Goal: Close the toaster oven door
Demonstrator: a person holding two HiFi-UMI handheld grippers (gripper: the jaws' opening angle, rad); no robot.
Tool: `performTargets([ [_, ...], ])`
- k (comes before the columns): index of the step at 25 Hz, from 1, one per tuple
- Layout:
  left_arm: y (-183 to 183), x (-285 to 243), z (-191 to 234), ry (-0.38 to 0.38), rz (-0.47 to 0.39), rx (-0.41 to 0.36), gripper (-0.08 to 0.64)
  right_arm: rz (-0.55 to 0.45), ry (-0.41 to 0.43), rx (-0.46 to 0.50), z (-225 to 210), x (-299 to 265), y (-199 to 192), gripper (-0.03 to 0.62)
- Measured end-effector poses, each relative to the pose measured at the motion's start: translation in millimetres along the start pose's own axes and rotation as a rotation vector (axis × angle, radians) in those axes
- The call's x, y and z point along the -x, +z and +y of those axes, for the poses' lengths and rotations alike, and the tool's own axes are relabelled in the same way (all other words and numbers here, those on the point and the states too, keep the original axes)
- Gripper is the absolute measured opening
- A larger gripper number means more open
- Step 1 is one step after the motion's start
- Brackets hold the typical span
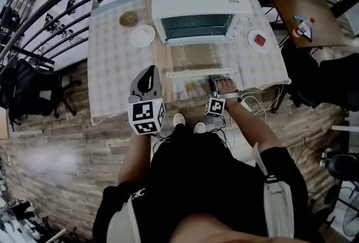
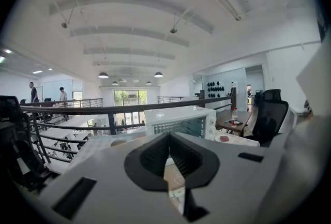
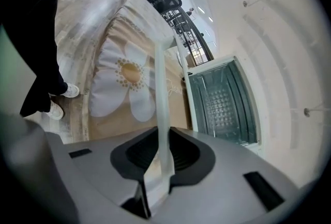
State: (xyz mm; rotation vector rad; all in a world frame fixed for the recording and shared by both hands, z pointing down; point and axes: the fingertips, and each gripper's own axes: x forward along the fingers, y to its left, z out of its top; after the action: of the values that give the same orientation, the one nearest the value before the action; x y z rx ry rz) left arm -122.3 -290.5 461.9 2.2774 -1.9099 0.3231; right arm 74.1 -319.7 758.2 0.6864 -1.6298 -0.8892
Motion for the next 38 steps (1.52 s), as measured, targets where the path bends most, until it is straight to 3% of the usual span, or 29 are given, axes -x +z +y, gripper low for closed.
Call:
performTargets([
  [9, 7.6, -6.4, -4.2, -0.026, -0.028, 0.016, 0.014, -0.031, -0.01, -0.008, -56.7, 24.4, 6.0, 0.071],
  [38, 21.4, -28.2, 9.9, -0.047, -0.071, 0.03, 0.014, -0.022, -0.236, -0.099, -206.3, -3.3, 10.9, 0.1],
])
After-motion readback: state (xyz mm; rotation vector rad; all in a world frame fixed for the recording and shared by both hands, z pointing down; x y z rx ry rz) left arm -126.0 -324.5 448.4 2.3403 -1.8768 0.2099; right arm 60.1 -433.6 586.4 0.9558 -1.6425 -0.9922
